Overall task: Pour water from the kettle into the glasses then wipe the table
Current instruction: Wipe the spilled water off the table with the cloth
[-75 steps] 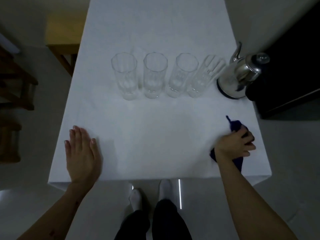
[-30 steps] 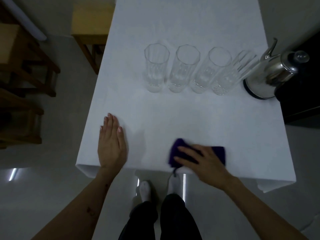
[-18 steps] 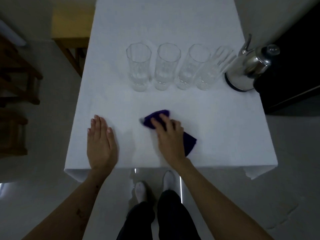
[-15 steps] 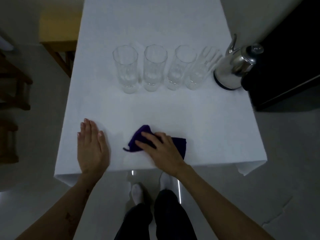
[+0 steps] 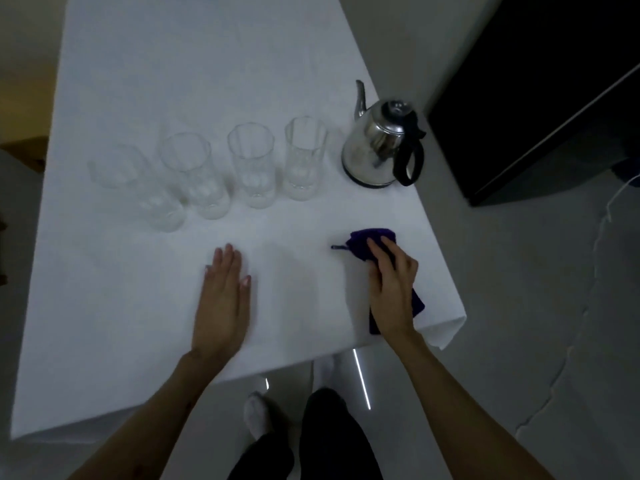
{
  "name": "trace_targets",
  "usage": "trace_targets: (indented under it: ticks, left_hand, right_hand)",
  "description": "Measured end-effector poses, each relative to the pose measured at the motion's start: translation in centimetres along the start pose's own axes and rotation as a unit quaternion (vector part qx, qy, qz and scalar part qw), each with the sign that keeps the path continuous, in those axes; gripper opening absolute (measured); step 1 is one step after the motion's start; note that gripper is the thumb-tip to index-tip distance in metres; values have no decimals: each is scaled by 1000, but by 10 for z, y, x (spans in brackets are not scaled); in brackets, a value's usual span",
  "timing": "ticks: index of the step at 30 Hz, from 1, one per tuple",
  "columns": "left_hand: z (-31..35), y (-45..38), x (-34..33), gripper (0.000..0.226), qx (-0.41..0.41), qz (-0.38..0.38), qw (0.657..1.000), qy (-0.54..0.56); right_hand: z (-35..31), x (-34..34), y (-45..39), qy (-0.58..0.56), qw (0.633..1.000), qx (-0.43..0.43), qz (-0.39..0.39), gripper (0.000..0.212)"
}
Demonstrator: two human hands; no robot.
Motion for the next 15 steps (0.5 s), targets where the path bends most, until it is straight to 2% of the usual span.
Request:
trace_targets:
  ticks: [3, 5, 8, 11, 15]
  left_hand:
    - [63, -40, -40, 56, -42, -48, 996, 55]
    - [97, -66, -70, 57, -48, -102, 990, 82]
    - [137, -101, -111, 60, -69, -166, 982, 56]
    - [158, -127, -129, 56, -48, -162, 984, 52]
    - [169, -139, -139, 46, -78, -128, 989, -3]
  right_hand:
    - [20, 8, -32, 11, 998, -58, 29, 39]
    - [32, 2, -45, 5, 997, -78, -1, 37]
    - [43, -7, -53, -19, 996, -69, -58, 39]
    - [51, -2, -51, -48, 994, -68, -76, 48]
    - [66, 16, -44, -21, 988, -143, -46, 38]
Point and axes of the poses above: each hand's wrist, its own y-axis away from the middle knuckle, its own x-axis out of the back of the hand, z = x × y, the point moved 5 cm from there along -y, towards the middle knuckle, and after that the axes turned 4 degrees about y, right-handed, at the moved point
